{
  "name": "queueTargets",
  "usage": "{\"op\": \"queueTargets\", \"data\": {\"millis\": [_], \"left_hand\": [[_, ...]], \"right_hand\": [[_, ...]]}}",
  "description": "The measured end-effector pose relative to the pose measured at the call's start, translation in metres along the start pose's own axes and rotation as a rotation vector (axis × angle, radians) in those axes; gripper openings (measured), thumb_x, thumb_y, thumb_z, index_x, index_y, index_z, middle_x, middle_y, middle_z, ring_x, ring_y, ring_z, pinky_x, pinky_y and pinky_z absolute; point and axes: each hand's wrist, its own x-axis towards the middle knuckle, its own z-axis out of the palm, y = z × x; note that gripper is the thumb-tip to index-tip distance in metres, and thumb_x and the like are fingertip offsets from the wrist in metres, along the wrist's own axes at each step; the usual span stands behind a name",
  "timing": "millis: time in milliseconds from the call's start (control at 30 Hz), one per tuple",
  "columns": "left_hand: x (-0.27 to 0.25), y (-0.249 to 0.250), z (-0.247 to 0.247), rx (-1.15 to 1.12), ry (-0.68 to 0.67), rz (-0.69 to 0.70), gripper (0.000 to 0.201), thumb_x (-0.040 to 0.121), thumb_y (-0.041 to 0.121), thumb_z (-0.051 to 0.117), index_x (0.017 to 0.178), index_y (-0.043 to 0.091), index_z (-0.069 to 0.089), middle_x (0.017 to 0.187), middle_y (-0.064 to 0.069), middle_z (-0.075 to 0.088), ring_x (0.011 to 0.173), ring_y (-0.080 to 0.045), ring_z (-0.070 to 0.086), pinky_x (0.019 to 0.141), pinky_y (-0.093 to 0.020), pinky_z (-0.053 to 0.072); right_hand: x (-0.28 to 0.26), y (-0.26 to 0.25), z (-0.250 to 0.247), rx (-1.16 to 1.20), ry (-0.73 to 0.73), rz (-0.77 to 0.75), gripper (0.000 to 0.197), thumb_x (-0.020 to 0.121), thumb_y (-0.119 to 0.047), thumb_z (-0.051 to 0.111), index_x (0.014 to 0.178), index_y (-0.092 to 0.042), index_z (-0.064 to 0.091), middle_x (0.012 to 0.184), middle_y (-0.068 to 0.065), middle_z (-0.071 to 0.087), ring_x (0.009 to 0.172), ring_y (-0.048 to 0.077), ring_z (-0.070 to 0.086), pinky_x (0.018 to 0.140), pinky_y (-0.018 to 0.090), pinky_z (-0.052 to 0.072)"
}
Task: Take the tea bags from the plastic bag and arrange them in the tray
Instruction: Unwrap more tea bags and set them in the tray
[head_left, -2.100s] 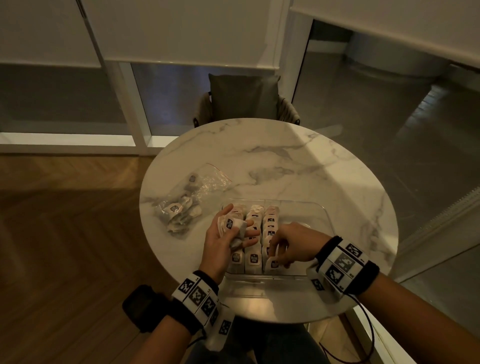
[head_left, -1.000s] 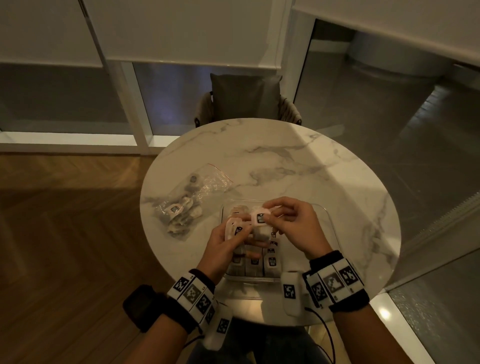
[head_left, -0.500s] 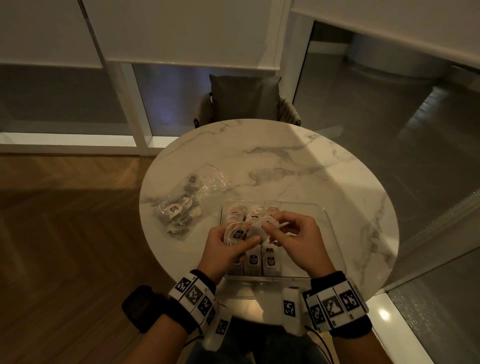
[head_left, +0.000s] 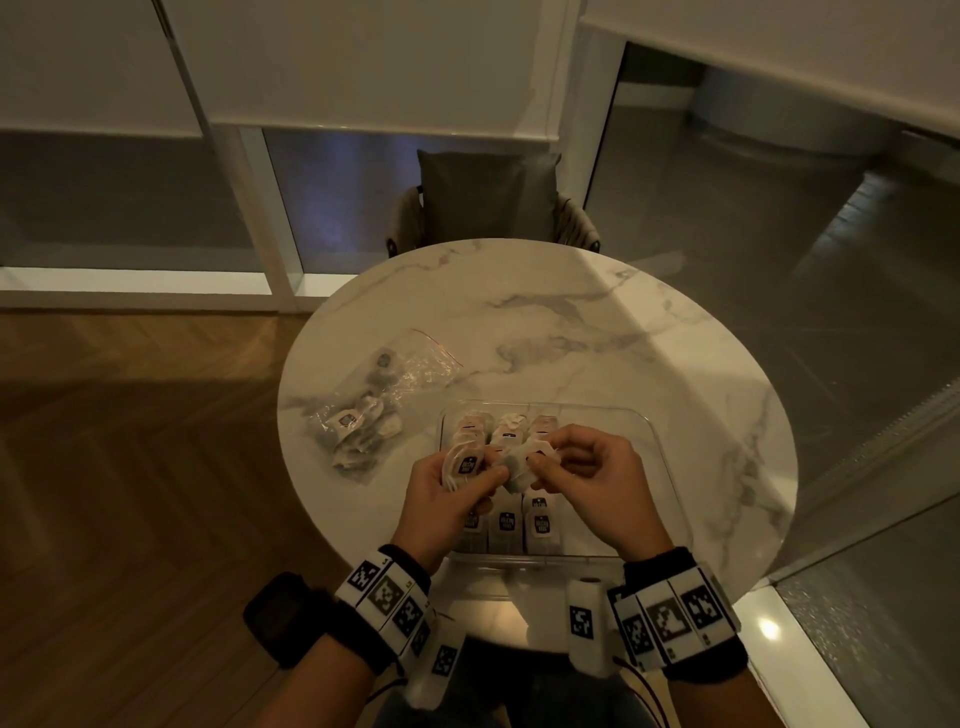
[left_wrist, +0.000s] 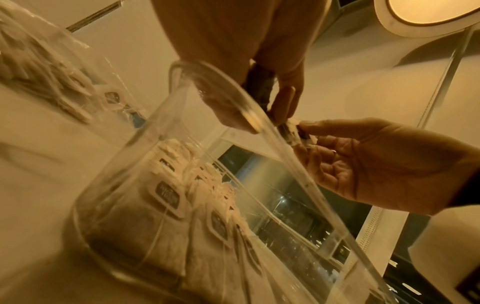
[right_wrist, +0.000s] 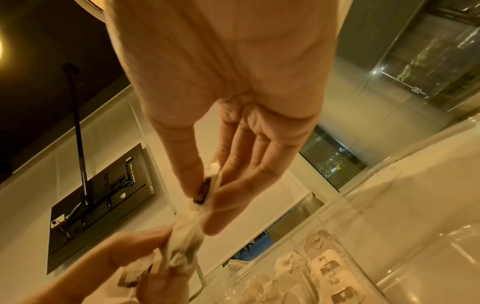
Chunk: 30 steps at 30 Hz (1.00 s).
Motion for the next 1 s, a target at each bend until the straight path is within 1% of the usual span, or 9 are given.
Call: {"op": "queueTargets", "data": {"millis": [167,233,333,467,633,733,867,933,1000], "left_hand": [[0.0,0.001,0.0,0.052,-0.031,-0.029,0.01,0.084,0.003,0.071,0.094,0.005,0.071,0.069,-0.001,0.069,0.059,-0.009,0.062,0.053,-0.021,0.05],[0.0,0.0,-0.001,0.063,-0.041,-0.037,0.007,0.085,0.004,0.071,0.092,0.003,0.07,0.066,-0.002,0.067,0.056,-0.009,0.06,0.051,-0.02,0.048],[0.0,-0.003,-0.001,0.059,-0.013,-0.022,0.008,0.085,0.002,0.071,0.092,0.002,0.071,0.067,-0.001,0.068,0.057,-0.008,0.06,0.053,-0.02,0.049],[-0.002,-0.002,0.0,0.085,0.004,-0.004,0.014,0.081,0.005,0.075,0.094,0.006,0.072,0.067,0.002,0.07,0.058,-0.007,0.062,0.052,-0.02,0.048],[-0.002,-0.001,0.001,0.008,0.041,-0.033,0.025,0.079,0.02,0.074,0.093,0.0,0.071,0.074,-0.013,0.069,0.065,-0.028,0.057,0.049,-0.028,0.045],[-0.003,0.001,0.003,-0.01,0.048,-0.042,0.024,0.078,0.022,0.074,0.091,0.002,0.072,0.074,-0.02,0.066,0.062,-0.028,0.054,0.046,-0.027,0.042],[-0.003,0.003,0.003,-0.04,0.042,-0.04,0.016,0.084,0.018,0.07,0.083,0.002,0.07,0.066,-0.016,0.062,0.051,-0.019,0.052,0.044,-0.025,0.039],[-0.003,0.003,0.004,-0.083,0.043,-0.043,0.025,0.083,0.024,0.072,0.088,-0.001,0.069,0.068,-0.015,0.061,0.053,-0.019,0.052,0.044,-0.025,0.038],[-0.002,0.005,0.004,-0.137,0.043,-0.063,0.038,0.085,0.03,0.073,0.096,-0.006,0.067,0.072,-0.015,0.061,0.056,-0.023,0.051,0.044,-0.024,0.036]], "right_hand": [[0.001,-0.005,-0.002,0.07,0.017,0.059,0.003,0.083,-0.001,0.072,0.086,-0.004,0.072,0.076,0.014,0.074,0.068,0.026,0.073,0.059,0.025,0.057],[0.0,-0.006,-0.001,0.09,0.017,0.079,0.004,0.083,0.0,0.071,0.087,-0.001,0.071,0.076,0.016,0.073,0.067,0.027,0.073,0.058,0.025,0.057],[-0.002,-0.007,0.002,0.119,0.019,0.112,0.004,0.084,0.003,0.069,0.088,0.004,0.068,0.078,0.02,0.072,0.068,0.029,0.073,0.058,0.025,0.059],[-0.003,-0.007,0.003,0.132,0.017,0.139,0.004,0.085,0.003,0.068,0.089,0.004,0.067,0.077,0.019,0.071,0.064,0.022,0.073,0.056,0.021,0.057],[-0.004,-0.009,0.002,0.11,0.021,0.16,0.009,0.084,0.001,0.07,0.092,0.004,0.068,0.081,0.022,0.071,0.063,0.022,0.073,0.057,0.022,0.058],[-0.002,-0.011,-0.002,0.079,-0.007,0.157,0.009,0.085,-0.002,0.071,0.093,0.001,0.07,0.082,0.018,0.073,0.067,0.026,0.074,0.061,0.025,0.059],[0.008,-0.027,-0.011,-0.08,-0.165,0.104,0.003,0.086,-0.004,0.071,0.088,-0.005,0.072,0.087,0.009,0.073,0.07,0.024,0.075,0.066,0.027,0.06],[0.022,-0.036,-0.022,-0.246,-0.22,0.055,0.006,0.085,-0.007,0.073,0.086,-0.013,0.072,0.088,0.005,0.073,0.069,0.018,0.074,0.069,0.028,0.061],[0.042,-0.043,-0.036,-0.559,-0.25,-0.038,0.007,0.084,-0.012,0.075,0.085,-0.019,0.072,0.081,-0.001,0.071,0.066,0.011,0.071,0.067,0.025,0.058]]}}
